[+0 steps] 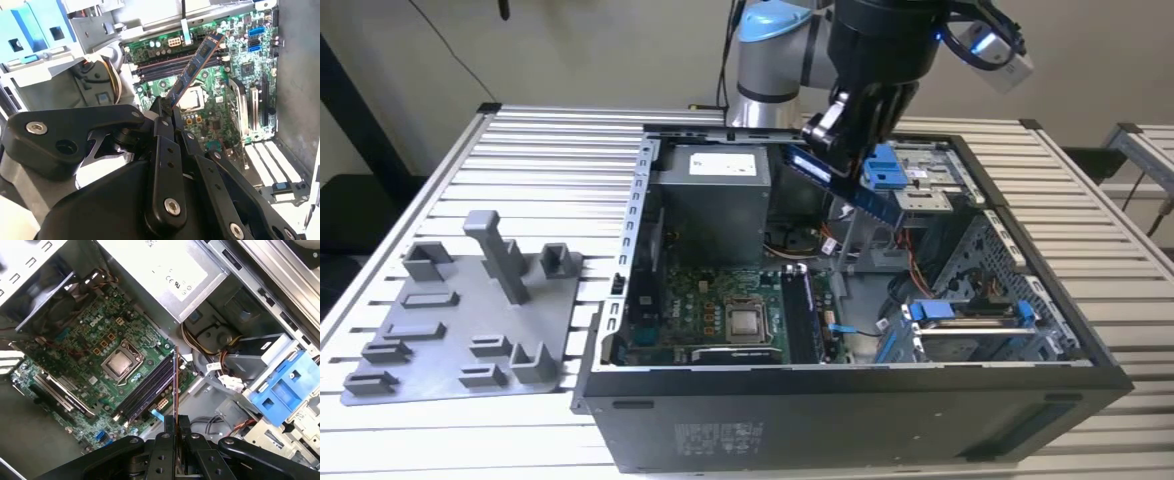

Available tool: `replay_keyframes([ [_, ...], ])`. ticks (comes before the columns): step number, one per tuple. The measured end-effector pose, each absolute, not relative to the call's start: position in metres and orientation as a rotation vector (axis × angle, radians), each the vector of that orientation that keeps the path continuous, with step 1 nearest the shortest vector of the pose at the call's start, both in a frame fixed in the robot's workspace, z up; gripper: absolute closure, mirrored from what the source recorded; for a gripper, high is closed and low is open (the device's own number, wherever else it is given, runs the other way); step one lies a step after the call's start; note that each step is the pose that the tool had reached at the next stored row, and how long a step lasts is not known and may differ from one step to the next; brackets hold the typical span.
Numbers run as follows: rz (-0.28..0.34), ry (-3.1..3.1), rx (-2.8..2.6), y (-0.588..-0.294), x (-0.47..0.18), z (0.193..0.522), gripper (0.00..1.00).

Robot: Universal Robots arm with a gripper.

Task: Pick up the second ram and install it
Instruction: 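Insert the second ram into the second slot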

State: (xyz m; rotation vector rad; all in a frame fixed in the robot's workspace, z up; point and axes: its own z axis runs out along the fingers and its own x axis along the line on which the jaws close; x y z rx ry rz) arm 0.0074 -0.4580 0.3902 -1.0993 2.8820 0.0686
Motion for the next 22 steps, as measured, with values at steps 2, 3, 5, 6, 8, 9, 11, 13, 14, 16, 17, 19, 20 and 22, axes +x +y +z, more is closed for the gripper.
replay_keyframes([
  [2,0.068,2.895,-1.064,-0.4581,0.0073,0.3897,0.86],
  [3,0.067,2.901,-1.046,-0.4581,0.0073,0.3896,0.86],
  [5,0.066,2.913,-1.010,-0.4582,0.0073,0.3893,0.86],
  [6,0.065,2.919,-0.992,-0.4581,0.0073,0.3891,0.86],
  [8,0.064,2.930,-0.958,-0.4582,0.0073,0.3888,0.86],
  [9,0.063,2.935,-0.943,-0.4582,0.0073,0.3886,0.86],
  [11,0.062,2.941,-0.922,-0.4582,0.0073,0.3885,0.86],
  [13,0.062,2.945,-0.910,-0.4582,0.0073,0.3883,0.86],
  [14,0.062,2.947,-0.903,-0.4582,0.0073,0.3883,0.86],
  [16,0.061,2.950,-0.892,-0.4582,0.0073,0.3881,0.86],
  [17,0.061,2.952,-0.886,-0.4582,0.0073,0.3880,0.86],
  [19,0.061,2.954,-0.876,-0.4582,0.0073,0.3879,0.86],
  [20,0.061,2.956,-0.872,-0.4582,0.0073,0.3879,0.86],
  [22,0.060,2.958,-0.862,-0.4581,0.0073,0.3877,0.86],
])
